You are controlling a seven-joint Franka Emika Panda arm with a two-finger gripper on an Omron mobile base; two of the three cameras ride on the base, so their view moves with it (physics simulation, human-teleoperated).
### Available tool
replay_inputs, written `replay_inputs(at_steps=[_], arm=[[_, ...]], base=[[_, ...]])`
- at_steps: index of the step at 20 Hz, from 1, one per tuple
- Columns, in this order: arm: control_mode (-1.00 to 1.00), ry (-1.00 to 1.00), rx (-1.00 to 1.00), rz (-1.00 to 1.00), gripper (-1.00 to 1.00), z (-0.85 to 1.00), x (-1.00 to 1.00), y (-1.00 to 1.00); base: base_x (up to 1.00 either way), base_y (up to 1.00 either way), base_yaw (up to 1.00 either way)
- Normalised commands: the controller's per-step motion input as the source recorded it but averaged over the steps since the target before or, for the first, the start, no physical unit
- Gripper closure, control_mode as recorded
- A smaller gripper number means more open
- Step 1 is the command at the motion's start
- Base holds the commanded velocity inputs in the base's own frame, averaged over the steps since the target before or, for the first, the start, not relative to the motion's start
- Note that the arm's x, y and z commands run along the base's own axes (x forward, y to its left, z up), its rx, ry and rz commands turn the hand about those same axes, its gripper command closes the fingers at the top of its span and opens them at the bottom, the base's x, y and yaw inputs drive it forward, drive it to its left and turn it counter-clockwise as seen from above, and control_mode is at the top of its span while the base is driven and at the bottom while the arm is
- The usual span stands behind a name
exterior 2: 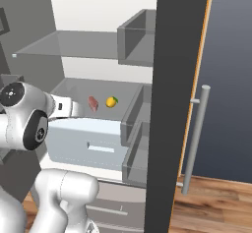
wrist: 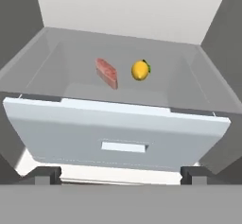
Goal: Place one lemon and one steak in each tupperware on the nearby counter, to pack two identical lunches.
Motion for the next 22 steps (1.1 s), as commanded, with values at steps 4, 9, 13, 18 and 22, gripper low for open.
replay_inputs(at_steps=[4,9,13,18,22], arm=[[-1.0,-0.02,0.15,0.0,-1.0,-0.06,0.29,0.01],[-1.0,0.0,0.09,0.0,-1.0,-0.09,0.41,0.0],[-1.0,0.01,0.0,0.0,-1.0,-0.1,0.48,0.11],[-1.0,0.06,0.0,0.0,-1.0,-0.1,0.49,0.13],[-1.0,0.03,0.0,0.0,-1.0,-0.11,0.38,0.02]], base=[[0.0,0.0,0.0],[0.0,0.0,0.0],[0.0,0.0,0.0],[0.0,0.0,0.0],[0.0,0.0,0.0]])
